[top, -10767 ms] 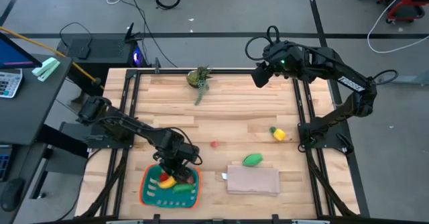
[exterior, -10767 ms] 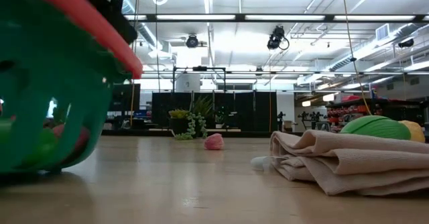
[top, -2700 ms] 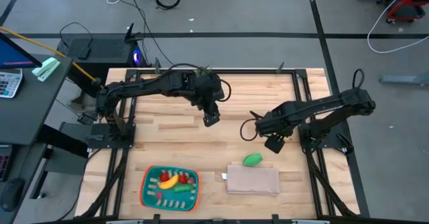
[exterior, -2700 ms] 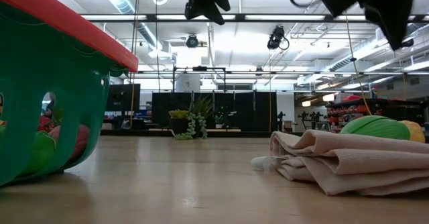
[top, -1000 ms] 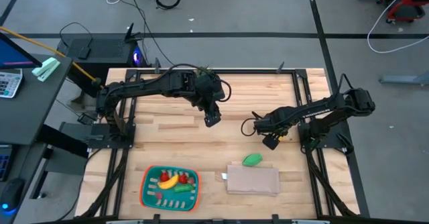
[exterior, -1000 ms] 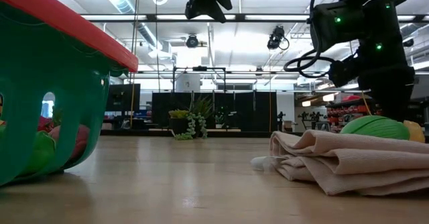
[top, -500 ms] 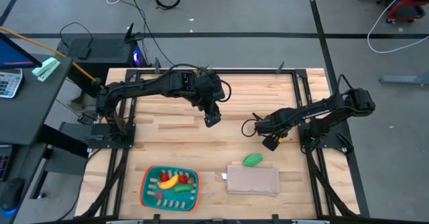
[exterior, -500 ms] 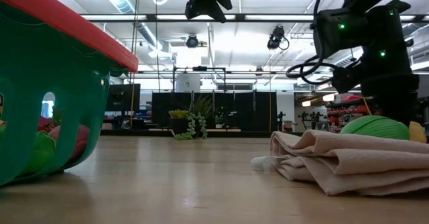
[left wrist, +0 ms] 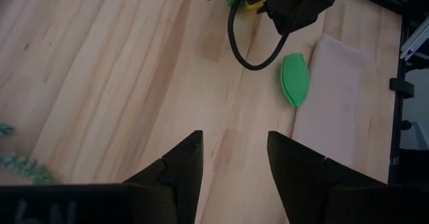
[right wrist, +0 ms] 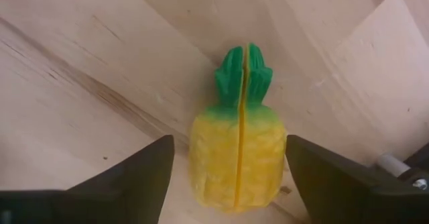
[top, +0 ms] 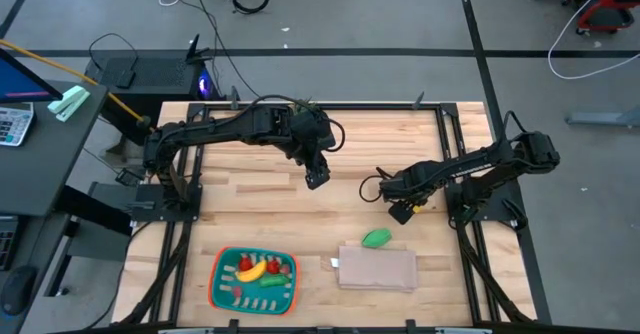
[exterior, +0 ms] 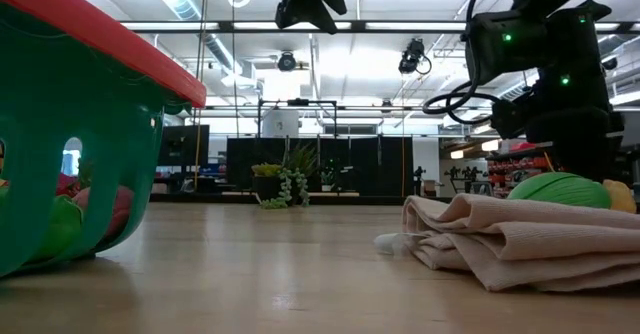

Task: Pick and placing Produce into tupperware
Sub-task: Put the yellow pineapple into the blue basket

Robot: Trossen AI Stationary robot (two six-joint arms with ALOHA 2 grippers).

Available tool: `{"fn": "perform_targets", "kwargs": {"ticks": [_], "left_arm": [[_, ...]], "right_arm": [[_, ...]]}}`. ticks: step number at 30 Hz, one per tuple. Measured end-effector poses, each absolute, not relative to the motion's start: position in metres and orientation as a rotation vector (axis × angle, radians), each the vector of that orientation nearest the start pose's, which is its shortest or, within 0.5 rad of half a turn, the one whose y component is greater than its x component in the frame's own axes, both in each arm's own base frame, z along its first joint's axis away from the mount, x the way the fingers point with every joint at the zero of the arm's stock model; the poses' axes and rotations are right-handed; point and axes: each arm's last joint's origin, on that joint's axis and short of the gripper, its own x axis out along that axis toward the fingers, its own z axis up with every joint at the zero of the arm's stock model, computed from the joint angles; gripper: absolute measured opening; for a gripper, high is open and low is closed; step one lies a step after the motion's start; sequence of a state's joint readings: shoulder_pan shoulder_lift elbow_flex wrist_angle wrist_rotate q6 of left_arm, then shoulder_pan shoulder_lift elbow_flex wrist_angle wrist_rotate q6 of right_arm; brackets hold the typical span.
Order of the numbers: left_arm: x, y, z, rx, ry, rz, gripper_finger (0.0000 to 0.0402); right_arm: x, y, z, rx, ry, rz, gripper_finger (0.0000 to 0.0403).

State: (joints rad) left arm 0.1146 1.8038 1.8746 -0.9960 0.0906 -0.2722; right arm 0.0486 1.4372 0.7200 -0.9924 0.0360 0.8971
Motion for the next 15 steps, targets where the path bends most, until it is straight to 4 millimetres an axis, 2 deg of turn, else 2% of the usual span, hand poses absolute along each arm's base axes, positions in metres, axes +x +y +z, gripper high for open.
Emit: {"fn": "perform_targets", "kwargs": {"ticks": [8,15], "left_arm": [[0.3770,0.0408,0.3604,-0.357,0.913,0.152,0.0172],[0.3770,0.0408,0.3603,-0.354,0.914,0.151,0.0172]], "right_arm": [[0.1953,0.0085,0.1535,0.594,1.576,-0.748,0.0275],[0.1951,0.0090,0.1535,0.610,1.585,-0.738,0.0232]]}}
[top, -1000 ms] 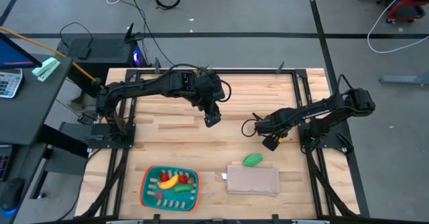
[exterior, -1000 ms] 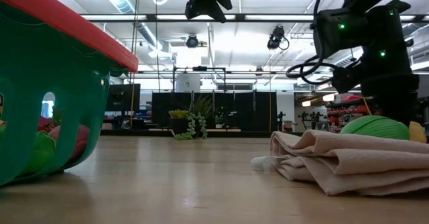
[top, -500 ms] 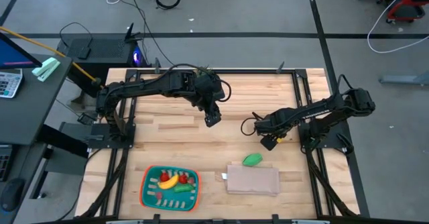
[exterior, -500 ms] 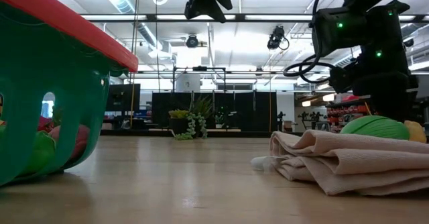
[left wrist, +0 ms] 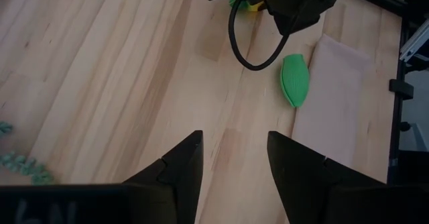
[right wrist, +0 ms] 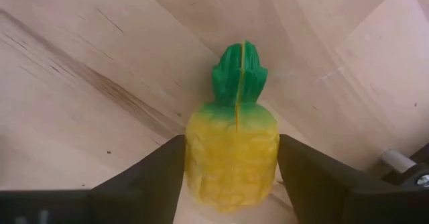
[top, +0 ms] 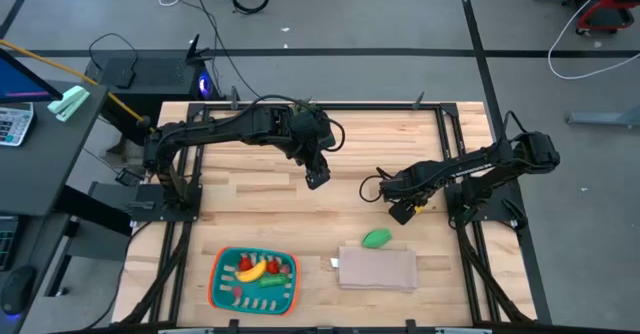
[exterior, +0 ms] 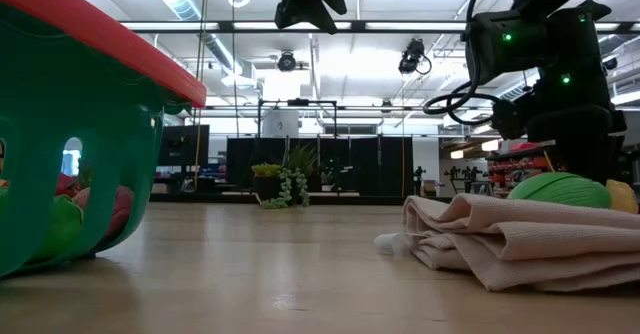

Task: Pick and placing Produce into tupperware
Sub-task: Put the yellow pineapple into the blue basket

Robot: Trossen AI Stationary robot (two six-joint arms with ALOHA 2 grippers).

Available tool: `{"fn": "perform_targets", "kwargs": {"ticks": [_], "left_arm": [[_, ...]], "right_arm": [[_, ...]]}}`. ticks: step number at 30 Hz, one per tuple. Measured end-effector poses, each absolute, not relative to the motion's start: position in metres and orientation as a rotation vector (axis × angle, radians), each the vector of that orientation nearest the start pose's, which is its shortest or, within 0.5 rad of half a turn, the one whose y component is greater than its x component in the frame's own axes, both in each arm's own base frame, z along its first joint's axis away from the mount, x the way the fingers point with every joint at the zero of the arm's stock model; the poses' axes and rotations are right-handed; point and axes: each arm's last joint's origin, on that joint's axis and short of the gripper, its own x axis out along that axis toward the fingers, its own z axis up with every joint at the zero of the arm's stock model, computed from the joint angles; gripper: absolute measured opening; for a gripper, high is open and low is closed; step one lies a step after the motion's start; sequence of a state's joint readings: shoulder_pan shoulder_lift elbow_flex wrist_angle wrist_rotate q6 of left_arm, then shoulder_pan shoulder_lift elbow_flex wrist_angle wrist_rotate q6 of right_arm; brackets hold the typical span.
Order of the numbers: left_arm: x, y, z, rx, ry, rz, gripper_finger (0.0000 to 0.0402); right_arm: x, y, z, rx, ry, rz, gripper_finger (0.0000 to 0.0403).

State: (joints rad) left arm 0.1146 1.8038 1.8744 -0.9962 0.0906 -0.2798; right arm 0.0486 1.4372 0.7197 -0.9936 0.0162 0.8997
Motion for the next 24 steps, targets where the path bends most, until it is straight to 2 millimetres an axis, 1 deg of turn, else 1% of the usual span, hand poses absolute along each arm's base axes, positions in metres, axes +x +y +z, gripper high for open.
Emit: {"fn": "perform_targets", "kwargs": {"ticks": [3,6,15,19,24], "left_arm": [[0.377,0.041,0.360,-0.354,0.913,0.151,0.0172],[0.377,0.041,0.360,-0.353,0.914,0.150,0.0172],[0.377,0.041,0.360,-0.353,0.920,0.151,0.0172],[0.375,0.041,0.359,-0.354,0.944,0.154,0.0172],[0.369,0.039,0.355,-0.377,1.018,0.131,0.0172]], "right_arm": [[0.195,0.009,0.154,0.609,1.586,-0.738,0.0215],[0.195,0.009,0.154,0.610,1.586,-0.738,0.0207],[0.197,0.009,0.155,0.629,1.574,-0.753,0.0209],[0.206,0.009,0.164,0.623,1.527,-0.741,0.0206],[0.223,0.009,0.185,0.617,1.430,-0.723,0.0206]]}}
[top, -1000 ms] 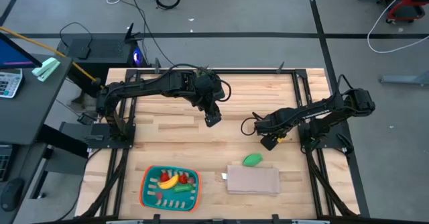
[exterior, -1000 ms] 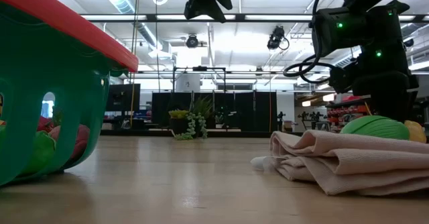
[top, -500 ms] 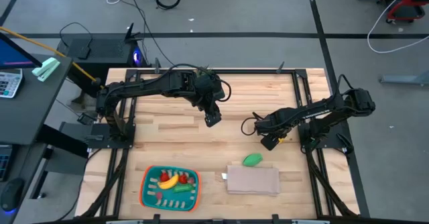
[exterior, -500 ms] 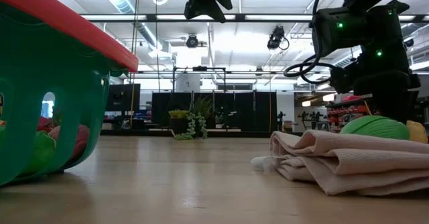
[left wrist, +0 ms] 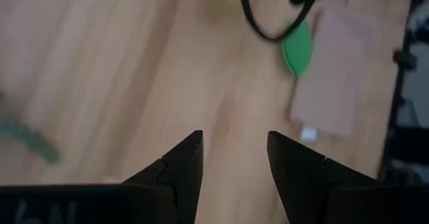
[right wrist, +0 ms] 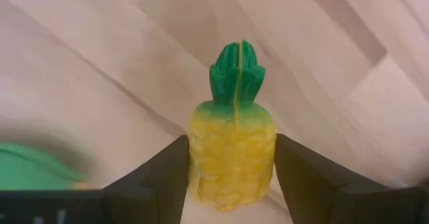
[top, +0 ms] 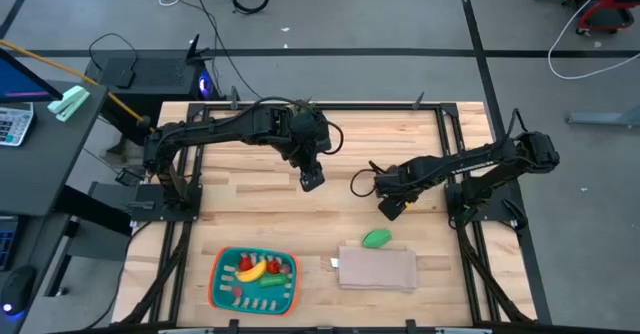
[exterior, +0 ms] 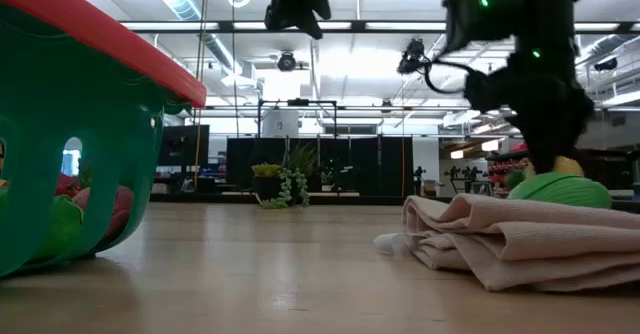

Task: Pick and placing Produce into tupperware
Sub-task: Put the yellow pineapple into the blue basket

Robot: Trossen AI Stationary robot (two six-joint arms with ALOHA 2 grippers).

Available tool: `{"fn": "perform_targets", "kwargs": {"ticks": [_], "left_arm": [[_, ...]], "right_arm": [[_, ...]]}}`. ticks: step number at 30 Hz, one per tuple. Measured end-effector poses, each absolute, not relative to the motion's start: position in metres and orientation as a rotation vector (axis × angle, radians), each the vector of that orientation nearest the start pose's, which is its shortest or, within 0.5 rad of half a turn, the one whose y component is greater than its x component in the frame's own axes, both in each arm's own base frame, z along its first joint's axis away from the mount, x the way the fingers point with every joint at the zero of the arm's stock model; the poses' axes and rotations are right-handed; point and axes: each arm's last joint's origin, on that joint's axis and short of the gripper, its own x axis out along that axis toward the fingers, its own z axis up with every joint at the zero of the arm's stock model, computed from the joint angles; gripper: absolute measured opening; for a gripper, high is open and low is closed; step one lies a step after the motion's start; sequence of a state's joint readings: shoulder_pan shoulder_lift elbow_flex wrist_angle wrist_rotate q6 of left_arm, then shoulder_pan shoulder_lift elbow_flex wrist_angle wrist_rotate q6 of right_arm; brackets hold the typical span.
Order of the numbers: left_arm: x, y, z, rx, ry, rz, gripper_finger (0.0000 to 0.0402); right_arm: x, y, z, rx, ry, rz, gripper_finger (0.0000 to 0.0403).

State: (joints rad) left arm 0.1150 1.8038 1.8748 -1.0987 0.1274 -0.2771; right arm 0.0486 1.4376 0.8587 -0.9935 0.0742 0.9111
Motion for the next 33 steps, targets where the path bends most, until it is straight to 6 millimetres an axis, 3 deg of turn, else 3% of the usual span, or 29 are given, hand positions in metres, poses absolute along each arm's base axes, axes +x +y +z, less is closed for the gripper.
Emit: {"fn": "perform_targets", "kwargs": {"ticks": [4,8,14,19,28,33], "left_arm": [[0.362,0.034,0.351,-0.411,1.110,0.076,0.0172],[0.354,0.020,0.348,-0.341,1.213,0.015,0.0172],[0.340,-0.022,0.343,-0.128,1.368,-0.186,0.0172],[0.332,-0.056,0.343,-0.079,1.421,-0.250,0.0172],[0.321,-0.092,0.342,-0.099,1.465,-0.121,0.0172],[0.312,-0.100,0.341,-0.129,1.503,0.096,0.0172]], "right_arm": [[0.237,0.009,0.206,0.621,1.354,-0.675,0.0207],[0.251,0.009,0.230,0.619,1.256,-0.651,0.0206],[0.268,0.008,0.271,0.594,1.106,-0.608,0.0209],[0.276,0.008,0.298,0.595,1.020,-0.567,0.0210],[0.281,0.008,0.322,0.581,0.926,-0.535,0.0210],[0.285,0.009,0.325,0.597,0.897,-0.502,0.0210]]}}
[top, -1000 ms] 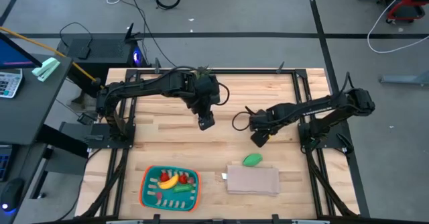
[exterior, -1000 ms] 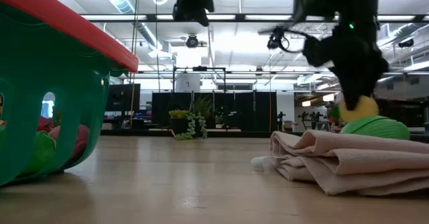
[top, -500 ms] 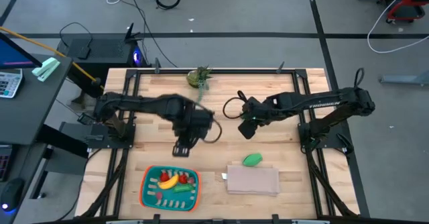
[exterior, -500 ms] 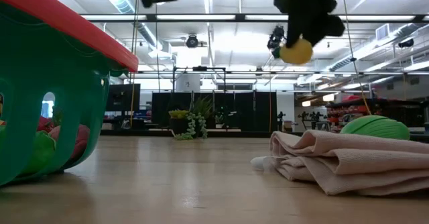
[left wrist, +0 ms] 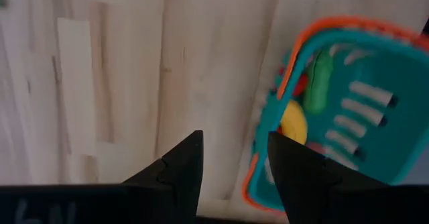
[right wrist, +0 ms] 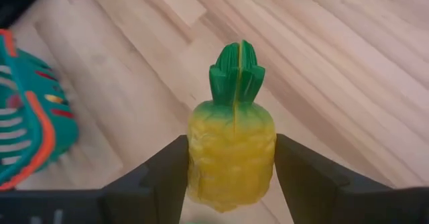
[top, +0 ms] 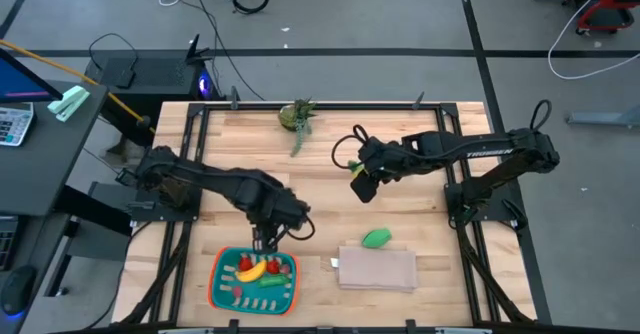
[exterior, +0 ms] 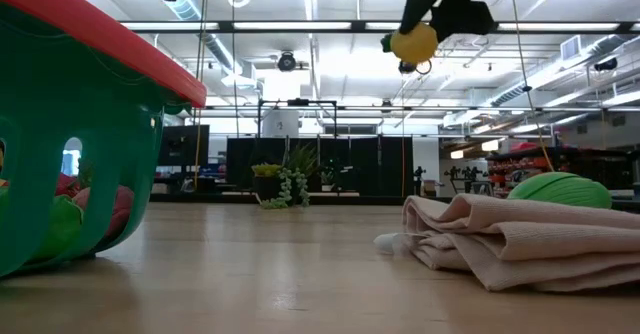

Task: Pick and placing Produce into tupperware
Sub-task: Put the yellow pineapple into the blue basket

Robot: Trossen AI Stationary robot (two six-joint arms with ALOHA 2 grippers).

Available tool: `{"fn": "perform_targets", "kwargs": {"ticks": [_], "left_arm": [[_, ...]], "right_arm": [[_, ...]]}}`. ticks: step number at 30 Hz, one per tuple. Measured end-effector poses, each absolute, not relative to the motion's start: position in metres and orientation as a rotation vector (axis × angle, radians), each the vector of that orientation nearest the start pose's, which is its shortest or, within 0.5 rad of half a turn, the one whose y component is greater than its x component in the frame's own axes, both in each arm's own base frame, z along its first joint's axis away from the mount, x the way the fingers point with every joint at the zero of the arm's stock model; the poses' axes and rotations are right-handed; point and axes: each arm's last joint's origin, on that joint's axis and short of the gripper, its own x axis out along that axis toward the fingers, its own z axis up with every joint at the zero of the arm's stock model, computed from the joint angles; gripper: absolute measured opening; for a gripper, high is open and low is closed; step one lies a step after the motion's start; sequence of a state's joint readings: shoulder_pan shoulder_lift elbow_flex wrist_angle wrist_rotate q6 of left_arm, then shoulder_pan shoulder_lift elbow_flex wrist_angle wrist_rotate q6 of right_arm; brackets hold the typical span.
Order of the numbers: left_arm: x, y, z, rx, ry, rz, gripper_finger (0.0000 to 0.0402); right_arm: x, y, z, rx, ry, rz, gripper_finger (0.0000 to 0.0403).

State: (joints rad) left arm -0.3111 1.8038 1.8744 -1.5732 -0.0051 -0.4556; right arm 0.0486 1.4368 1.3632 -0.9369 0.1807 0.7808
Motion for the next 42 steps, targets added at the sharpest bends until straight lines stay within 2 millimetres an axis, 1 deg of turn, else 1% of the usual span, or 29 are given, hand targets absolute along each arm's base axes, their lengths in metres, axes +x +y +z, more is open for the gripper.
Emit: {"fn": "perform_targets", "kwargs": {"ticks": [4,7,13,16,19,23,29,31,34,39,41,42], "left_arm": [[0.306,-0.102,0.348,-0.218,1.468,0.189,0.0172],[0.300,-0.104,0.354,-0.232,1.429,0.227,0.0172],[0.284,-0.094,0.374,-0.246,1.314,0.319,0.0172],[0.275,-0.085,0.386,-0.246,1.250,0.353,0.0172],[0.266,-0.071,0.397,-0.258,1.193,0.395,0.0172],[0.256,-0.052,0.409,-0.269,1.139,0.429,0.0172],[0.243,-0.029,0.422,-0.259,1.099,0.437,0.0172],[0.239,-0.022,0.425,-0.249,1.089,0.442,0.0172],[0.236,-0.014,0.428,-0.237,1.069,0.475,0.0172],[0.233,-0.004,0.430,-0.209,1.059,0.503,0.0172],[0.233,-0.003,0.430,-0.193,1.065,0.497,0.0172],[0.233,-0.002,0.430,-0.187,1.067,0.496,0.0172]], "right_arm": [[0.291,0.014,0.330,0.599,0.853,-0.405,0.0210],[0.298,0.024,0.336,0.608,0.781,-0.305,0.0210],[0.309,0.052,0.348,0.611,0.632,-0.147,0.0210],[0.317,0.067,0.345,0.599,0.606,-0.089,0.0210],[0.331,0.082,0.335,0.599,0.591,-0.030,0.0210],[0.359,0.103,0.316,0.613,0.548,0.076,0.0210],[0.392,0.123,0.292,0.553,0.395,0.179,0.0210],[0.400,0.130,0.285,0.507,0.346,0.210,0.0210],[0.411,0.139,0.267,0.444,0.317,0.241,0.0210],[0.429,0.153,0.231,0.462,0.290,0.308,0.0210],[0.436,0.159,0.223,0.461,0.228,0.337,0.0210],[0.440,0.161,0.223,0.456,0.195,0.350,0.0210]]}}
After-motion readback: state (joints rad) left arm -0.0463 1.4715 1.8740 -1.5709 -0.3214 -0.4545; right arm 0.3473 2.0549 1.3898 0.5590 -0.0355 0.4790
